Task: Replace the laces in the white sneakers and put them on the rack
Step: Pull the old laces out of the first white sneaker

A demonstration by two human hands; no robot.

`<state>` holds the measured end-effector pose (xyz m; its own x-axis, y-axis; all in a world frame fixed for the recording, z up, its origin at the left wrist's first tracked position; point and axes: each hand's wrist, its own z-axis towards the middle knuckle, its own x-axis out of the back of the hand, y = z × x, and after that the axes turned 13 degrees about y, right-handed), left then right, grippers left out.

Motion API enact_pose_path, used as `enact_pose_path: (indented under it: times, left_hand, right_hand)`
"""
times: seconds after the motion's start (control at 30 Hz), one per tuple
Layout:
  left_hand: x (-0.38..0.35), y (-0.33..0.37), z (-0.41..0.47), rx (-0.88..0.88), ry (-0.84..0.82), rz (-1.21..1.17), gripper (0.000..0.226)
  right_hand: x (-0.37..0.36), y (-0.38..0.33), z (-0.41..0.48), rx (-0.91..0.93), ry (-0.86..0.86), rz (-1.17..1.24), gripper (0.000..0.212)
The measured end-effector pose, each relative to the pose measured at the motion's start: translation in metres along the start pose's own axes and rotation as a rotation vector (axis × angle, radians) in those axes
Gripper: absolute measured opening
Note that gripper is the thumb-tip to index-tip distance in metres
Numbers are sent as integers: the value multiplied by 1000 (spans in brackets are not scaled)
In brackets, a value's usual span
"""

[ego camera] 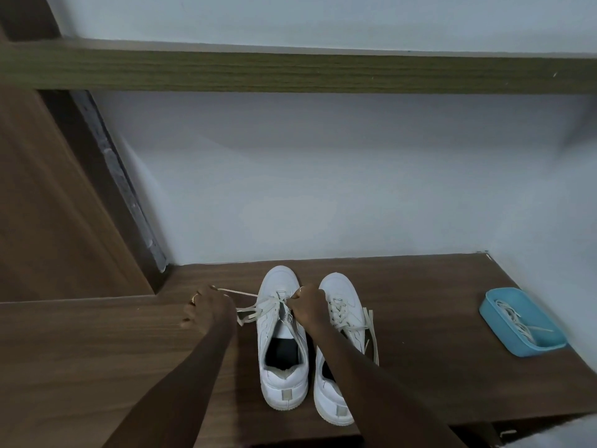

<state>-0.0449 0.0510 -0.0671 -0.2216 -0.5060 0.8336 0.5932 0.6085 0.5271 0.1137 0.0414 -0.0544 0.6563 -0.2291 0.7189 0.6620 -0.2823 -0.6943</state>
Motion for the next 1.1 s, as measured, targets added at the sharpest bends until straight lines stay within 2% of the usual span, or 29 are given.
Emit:
enact_pose_path:
  times: [0.07, 0.13, 0.23, 0.33, 0.43, 0.5, 0.6, 0.7, 0.83, 0.9, 1.0, 1.1]
  left_hand:
    - [1, 1, 1, -61, -10, 11, 25]
    - [-4, 3, 0, -319, -54, -7, 28]
    - [-7, 14, -11, -737, -219, 8, 28]
    - [-3, 24, -25, -925, -222, 166, 28]
    - [-1, 24, -25, -876, -210, 107, 21]
    - [1, 23, -22, -909, -193, 103, 17]
    - [5, 18, -20, -966, -226, 193, 25]
    - [7, 8, -14, -973, -201, 193, 24]
    - [-2, 2, -13, -1107, -122, 246, 50]
    - [-2, 5, -17, -1139, -113, 257, 43]
    - [2, 13, -27, -1111, -183, 273, 29]
    - [5, 18, -28, -995, -188, 307, 31]
  right_hand:
    - [0, 0, 0, 7, 4, -3, 36]
    - [0, 0, -1, 5, 1, -3, 37]
    - [0, -1, -1, 2, 3, -5, 36]
    - [-1, -2, -1, 4, -11, -9, 25]
    - [1, -1, 0, 8, -18, -2, 18]
    - [0, -1, 0, -1, -9, -7, 22]
    - [-1, -2, 0, -2, -1, -22, 34]
    - [0, -3, -2, 7, -2, -27, 33]
    - [1, -3, -4, 6, 15, -25, 40]
    - [1, -3, -3, -3, 14, -19, 36]
    - [1, -2, -3, -13, 1, -6, 22]
    - [2, -2, -2, -2, -7, 3, 18]
